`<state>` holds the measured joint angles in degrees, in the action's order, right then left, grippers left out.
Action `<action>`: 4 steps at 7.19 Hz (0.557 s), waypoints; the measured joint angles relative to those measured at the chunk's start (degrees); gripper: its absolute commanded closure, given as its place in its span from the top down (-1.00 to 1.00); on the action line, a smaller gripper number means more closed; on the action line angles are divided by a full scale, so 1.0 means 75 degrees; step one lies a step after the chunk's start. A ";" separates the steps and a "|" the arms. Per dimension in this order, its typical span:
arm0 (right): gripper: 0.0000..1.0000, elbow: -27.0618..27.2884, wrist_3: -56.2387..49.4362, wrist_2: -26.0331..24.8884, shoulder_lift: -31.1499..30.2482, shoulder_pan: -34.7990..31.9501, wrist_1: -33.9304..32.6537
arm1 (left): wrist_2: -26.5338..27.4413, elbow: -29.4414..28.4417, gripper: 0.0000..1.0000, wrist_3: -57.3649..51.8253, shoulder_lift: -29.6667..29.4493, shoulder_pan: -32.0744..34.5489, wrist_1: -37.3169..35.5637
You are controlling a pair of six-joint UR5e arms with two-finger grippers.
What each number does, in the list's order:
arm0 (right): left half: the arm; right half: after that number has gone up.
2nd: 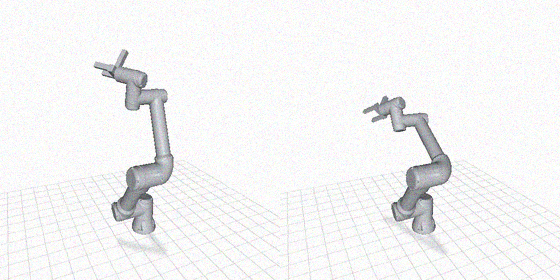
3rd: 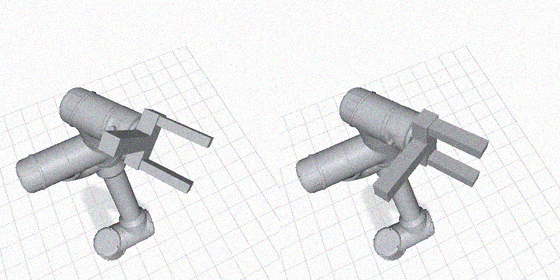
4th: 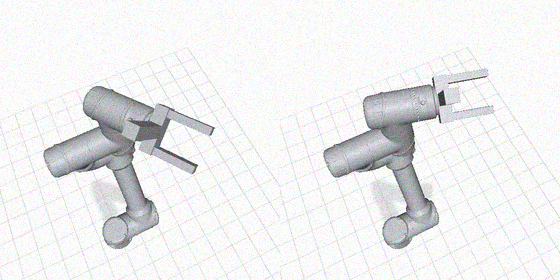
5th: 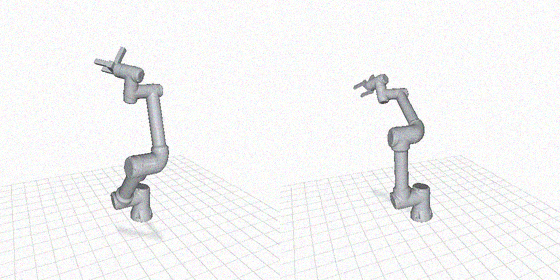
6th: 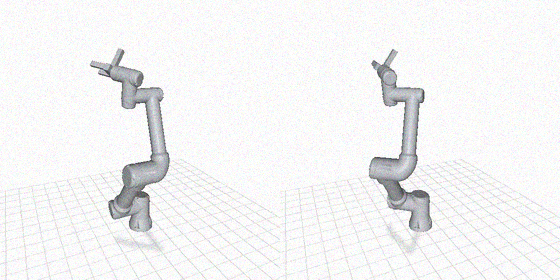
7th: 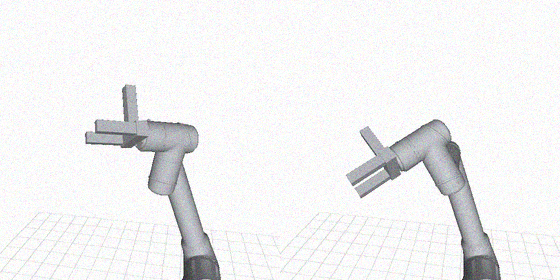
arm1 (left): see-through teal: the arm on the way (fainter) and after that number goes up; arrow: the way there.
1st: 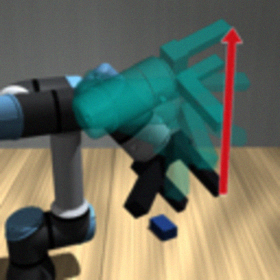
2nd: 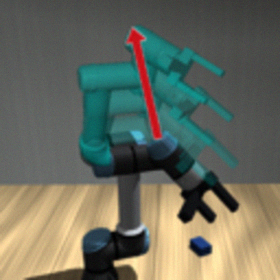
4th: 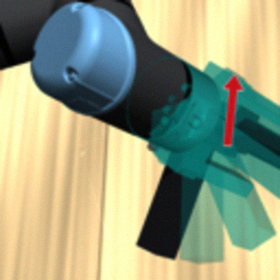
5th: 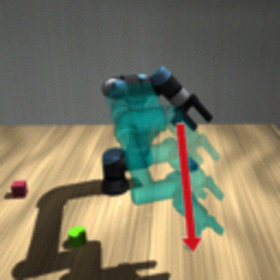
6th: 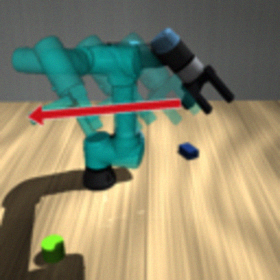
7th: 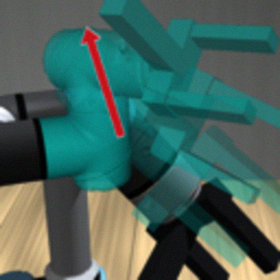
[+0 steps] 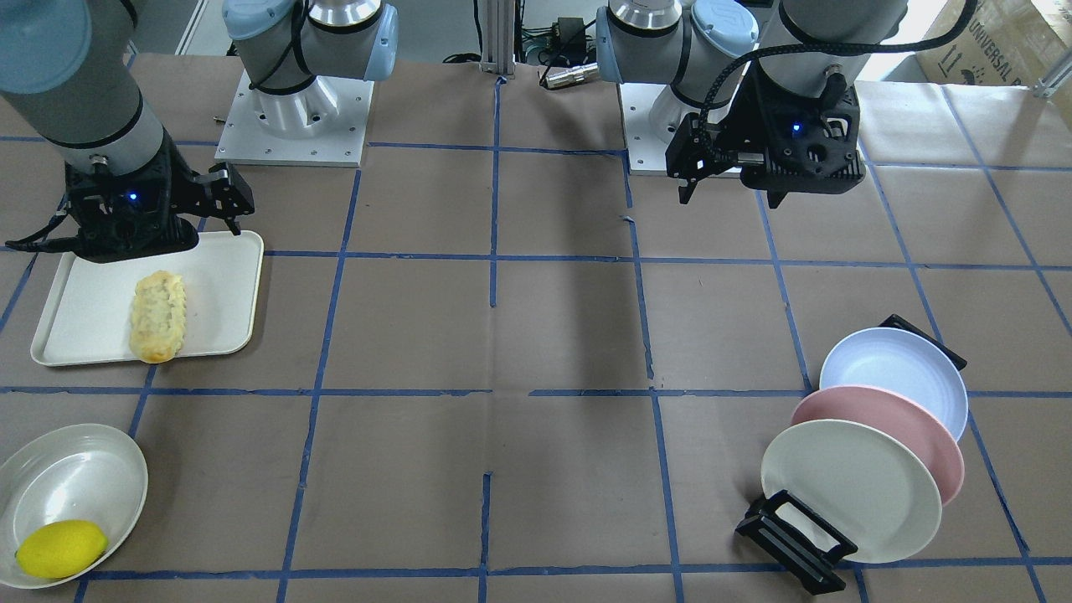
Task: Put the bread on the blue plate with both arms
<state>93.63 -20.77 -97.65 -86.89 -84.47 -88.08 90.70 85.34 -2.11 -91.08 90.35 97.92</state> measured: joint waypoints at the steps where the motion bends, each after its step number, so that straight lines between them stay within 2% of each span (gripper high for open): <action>1: 0.99 0.0041 0.0006 -0.0002 0.0009 0.0000 0.0008 | 0.0000 -0.0002 1.00 -0.0022 -0.0005 -0.0015 -0.0001; 2: 0.99 0.0058 0.0001 -0.0007 0.0035 0.0001 0.0015 | 0.0005 -0.0003 1.00 -0.0071 -0.0033 -0.0143 0.0012; 4: 0.99 0.0076 -0.0014 -0.0014 0.0051 0.0001 0.0042 | -0.0018 -0.0051 1.00 -0.0380 -0.0142 -0.1062 0.0073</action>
<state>94.20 -20.88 -97.75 -86.51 -84.46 -87.76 90.57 84.96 -4.96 -92.14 82.39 98.47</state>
